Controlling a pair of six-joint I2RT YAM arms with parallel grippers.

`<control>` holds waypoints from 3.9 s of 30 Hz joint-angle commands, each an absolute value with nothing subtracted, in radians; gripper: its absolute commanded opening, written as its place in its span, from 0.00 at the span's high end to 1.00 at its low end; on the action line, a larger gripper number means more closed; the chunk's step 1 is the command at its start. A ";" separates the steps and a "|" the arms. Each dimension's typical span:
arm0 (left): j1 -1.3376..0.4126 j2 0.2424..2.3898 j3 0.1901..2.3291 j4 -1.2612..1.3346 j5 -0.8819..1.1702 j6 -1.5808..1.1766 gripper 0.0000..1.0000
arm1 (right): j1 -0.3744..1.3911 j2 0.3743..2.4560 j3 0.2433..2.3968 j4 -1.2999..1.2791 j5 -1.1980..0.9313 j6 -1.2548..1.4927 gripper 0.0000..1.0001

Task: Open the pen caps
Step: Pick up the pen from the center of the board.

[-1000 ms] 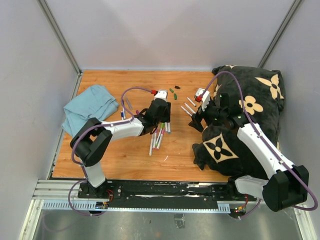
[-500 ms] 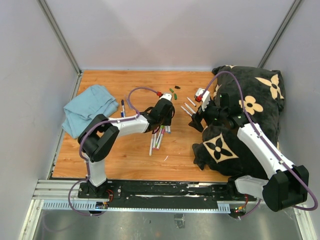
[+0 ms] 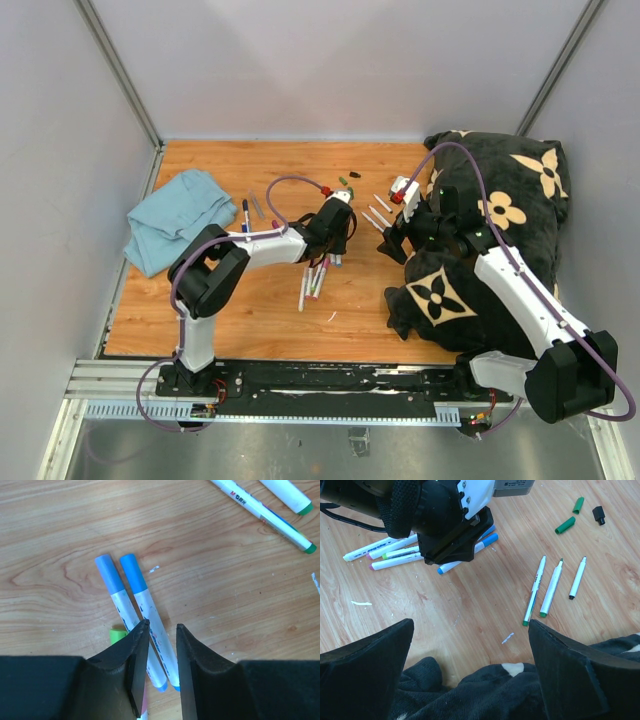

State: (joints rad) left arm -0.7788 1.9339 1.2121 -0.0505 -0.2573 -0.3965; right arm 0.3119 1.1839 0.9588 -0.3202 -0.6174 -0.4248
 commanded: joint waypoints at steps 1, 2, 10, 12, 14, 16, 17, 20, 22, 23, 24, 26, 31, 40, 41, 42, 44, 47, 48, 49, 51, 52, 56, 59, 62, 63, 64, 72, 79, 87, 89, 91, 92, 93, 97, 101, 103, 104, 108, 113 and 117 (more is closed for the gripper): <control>-0.782 1.950 1.249 -0.078 -0.273 -0.406 0.67 | 0.284 1.175 0.993 -0.339 -0.613 -0.437 0.02; -0.782 1.954 1.254 -0.085 -0.271 -0.404 0.67 | 0.284 1.175 0.993 -0.339 -0.613 -0.437 0.02; -0.782 1.966 1.262 -0.116 -0.267 -0.404 0.67 | 0.278 1.164 0.994 -0.340 -0.619 -0.434 0.02; -0.782 1.965 1.261 -0.121 -0.262 -0.403 0.67 | 0.278 1.163 0.994 -0.340 -0.621 -0.433 0.02; -0.782 1.967 1.260 -0.126 -0.251 -0.400 0.68 | 0.277 1.159 0.994 -0.339 -0.623 -0.433 0.02; -0.782 1.971 1.259 -0.131 -0.236 -0.397 0.70 | 0.276 1.156 0.994 -0.340 -0.624 -0.433 0.02; -0.783 1.971 1.259 -0.132 -0.228 -0.394 0.73 | 0.276 1.154 0.994 -0.340 -0.624 -0.433 0.02; -0.790 1.973 1.262 -0.141 -0.214 -0.387 0.76 | 0.275 1.151 0.994 -0.340 -0.626 -0.431 0.02; -0.797 1.973 1.261 -0.147 -0.212 -0.384 0.76 | 0.273 1.148 0.995 -0.341 -0.627 -0.430 0.02; -0.801 1.972 1.261 -0.150 -0.211 -0.380 0.76 | 0.274 1.147 0.994 -0.341 -0.629 -0.430 0.02; -0.805 1.970 1.262 -0.154 -0.209 -0.376 0.77 | 0.274 1.146 0.994 -0.340 -0.629 -0.430 0.02; -0.814 1.966 1.258 -0.160 -0.208 -0.371 0.77 | 0.272 1.146 0.994 -0.341 -0.630 -0.430 0.02; -0.838 1.950 1.246 -0.191 -0.218 -0.353 0.78 | 0.271 1.146 0.994 -0.340 -0.630 -0.430 0.02; -0.858 1.894 1.192 -0.185 -0.199 -0.348 0.78 | 0.270 1.148 0.994 -0.340 -0.632 -0.429 0.02; -0.859 1.892 1.189 -0.184 -0.193 -0.345 0.78 | 0.270 1.148 0.994 -0.340 -0.633 -0.428 0.02; -0.859 1.893 1.189 -0.185 -0.190 -0.344 0.78 | 0.271 1.148 0.994 -0.341 -0.632 -0.428 0.02; -0.859 1.897 1.190 -0.186 -0.183 -0.339 0.78 | 0.270 1.146 0.994 -0.340 -0.632 -0.428 0.02; -0.859 1.914 1.210 -0.191 -0.188 -0.333 0.78 | 0.270 1.145 0.994 -0.340 -0.632 -0.428 0.02; -0.859 1.926 1.219 -0.196 -0.191 -0.331 0.78 | 0.268 1.145 0.994 -0.340 -0.633 -0.427 0.02; -0.859 1.934 1.231 -0.201 -0.192 -0.328 0.78 | 0.266 1.143 0.993 -0.341 -0.634 -0.426 0.02; -0.859 1.951 1.255 -0.214 -0.201 -0.320 0.77 | 0.264 1.142 0.994 -0.340 -0.638 -0.425 0.02; -0.859 1.962 1.268 -0.222 -0.206 -0.316 0.76 | 0.261 1.140 0.995 -0.340 -0.640 -0.425 0.02; -0.859 1.995 1.313 -0.242 -0.211 -0.303 0.70 | 0.257 1.136 0.994 -0.341 -0.641 -0.423 0.02; -0.859 2.021 1.349 -0.268 -0.216 -0.290 0.64 | 0.255 1.134 0.994 -0.340 -0.643 -0.423 0.02; -0.858 2.050 1.385 -0.306 -0.219 -0.276 0.63 | 0.254 1.134 0.995 -0.340 -0.644 -0.423 0.02; -0.857 2.061 1.395 -0.317 -0.217 -0.271 0.63 | 0.252 1.132 0.994 -0.340 -0.646 -0.422 0.02; -0.857 2.069 1.404 -0.330 -0.218 -0.267 0.63 | 0.252 1.133 0.994 -0.341 -0.647 -0.422 0.02; -0.856 2.087 1.418 -0.368 -0.183 -0.238 0.85 | 0.249 1.125 0.994 -0.340 -0.659 -0.418 0.02; -0.856 2.007 1.382 -0.313 -0.188 -0.237 0.98 | 0.247 1.135 0.984 -0.319 -0.794 -0.354 0.02; -0.856 1.766 1.152 -0.044 -0.131 -0.286 0.99 | 0.249 1.152 0.933 -0.221 -0.891 -0.242 0.02; -0.854 1.719 1.093 0.018 -0.125 -0.311 1.00 | 0.248 1.158 0.920 -0.193 -0.914 -0.209 0.02; -0.850 1.671 1.027 0.089 -0.122 -0.337 1.00 | 0.249 1.161 0.903 -0.160 -0.932 -0.173 0.02; -0.847 1.648 0.980 0.127 -0.116 -0.354 1.00 | 0.249 1.162 0.896 -0.144 -0.942 -0.157 0.02; -0.842 1.622 0.943 0.162 -0.111 -0.370 1.00 | 0.249 1.161 0.890 -0.129 -0.953 -0.142 0.02; -0.817 1.522 0.808 0.314 -0.077 -0.430 0.99 | 0.249 1.164 0.864 -0.070 -0.986 -0.085 0.02; -0.796 1.430 0.700 0.426 -0.071 -0.471 1.00 | 0.249 1.177 0.843 -0.022 -1.018 -0.040 0.01; -0.791 1.385 0.661 0.465 -0.075 -0.485 1.00 | 0.250 1.192 0.835 -0.007 -1.031 -0.021 0.02; -0.788 1.367 0.642 0.483 -0.076 -0.494 0.99 | 0.251 1.202 0.830 0.003 -1.039 -0.011 0.02; -0.773 1.316 0.562 0.568 -0.074 -0.538 1.00 | 0.263 1.240 0.823 0.027 -1.053 0.017 0.02; -0.759 1.286 0.479 0.687 -0.065 -0.604 0.99 | 0.298 1.276 0.814 0.046 -1.055 0.020 0.02; -0.758 1.263 0.427 0.767 -0.074 -0.645 0.99 | 0.332 1.300 0.809 0.054 -1.039 0.006 0.02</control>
State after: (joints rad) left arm -0.7639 1.2964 0.4629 0.6182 -0.0723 -0.5854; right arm 0.2924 1.2827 0.8207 0.0113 -1.0260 0.0036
